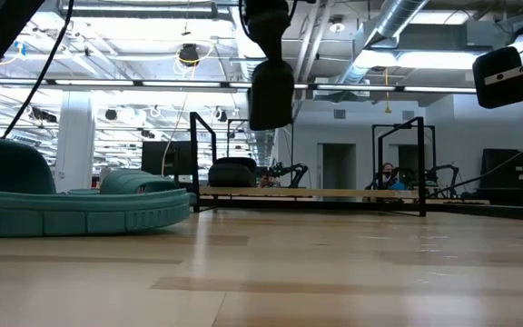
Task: Pick and place slides into the shelf
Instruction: Put the black slipper on the shelf
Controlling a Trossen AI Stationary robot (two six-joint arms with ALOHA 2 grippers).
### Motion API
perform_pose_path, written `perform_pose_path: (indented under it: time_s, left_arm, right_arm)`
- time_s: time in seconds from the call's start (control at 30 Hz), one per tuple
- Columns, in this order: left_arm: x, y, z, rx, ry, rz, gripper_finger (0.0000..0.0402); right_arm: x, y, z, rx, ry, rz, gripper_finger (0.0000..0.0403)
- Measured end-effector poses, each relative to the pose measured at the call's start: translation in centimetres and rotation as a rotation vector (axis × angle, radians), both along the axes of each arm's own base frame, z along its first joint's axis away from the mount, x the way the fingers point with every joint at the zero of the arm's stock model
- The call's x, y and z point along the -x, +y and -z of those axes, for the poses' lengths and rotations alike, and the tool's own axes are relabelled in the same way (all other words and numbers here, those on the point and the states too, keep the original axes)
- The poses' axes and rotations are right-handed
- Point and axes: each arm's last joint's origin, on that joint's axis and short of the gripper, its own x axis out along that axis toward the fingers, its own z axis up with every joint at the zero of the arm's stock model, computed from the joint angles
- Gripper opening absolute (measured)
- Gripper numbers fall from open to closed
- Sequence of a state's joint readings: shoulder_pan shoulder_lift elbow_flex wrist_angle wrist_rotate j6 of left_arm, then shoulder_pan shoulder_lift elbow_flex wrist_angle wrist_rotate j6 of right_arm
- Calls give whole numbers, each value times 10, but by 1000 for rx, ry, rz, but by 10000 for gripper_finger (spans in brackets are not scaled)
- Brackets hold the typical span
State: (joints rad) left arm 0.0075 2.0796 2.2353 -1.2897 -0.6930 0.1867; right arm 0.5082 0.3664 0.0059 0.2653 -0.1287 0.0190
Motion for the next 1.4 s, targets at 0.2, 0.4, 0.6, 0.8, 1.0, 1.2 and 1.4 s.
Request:
perform_pose_path:
  time_s: [0.2,0.4,0.6,0.8,1.0,1.2,1.4]
  left_arm:
    - [-5,-6,-3,-42,-9,56,0]
    - [-7,-8,1,-57,-1,83,0]
    - [-15,-3,49,-79,123,122,0]
    - [-14,12,80,-24,171,112,0]
    - [-19,14,88,-34,113,105,0]
    - [-25,14,93,-59,47,98,0]
    - [-27,15,105,-99,9,80,0]
  right_arm:
    - [0,0,1,-1,12,1,59]
    - [0,0,3,8,28,0,59]
    - [0,0,3,7,28,1,59]
    - [0,0,3,7,27,1,59]
    - [0,0,3,7,28,1,59]
    - [0,0,3,6,28,1,59]
    - [0,0,3,6,28,1,59]
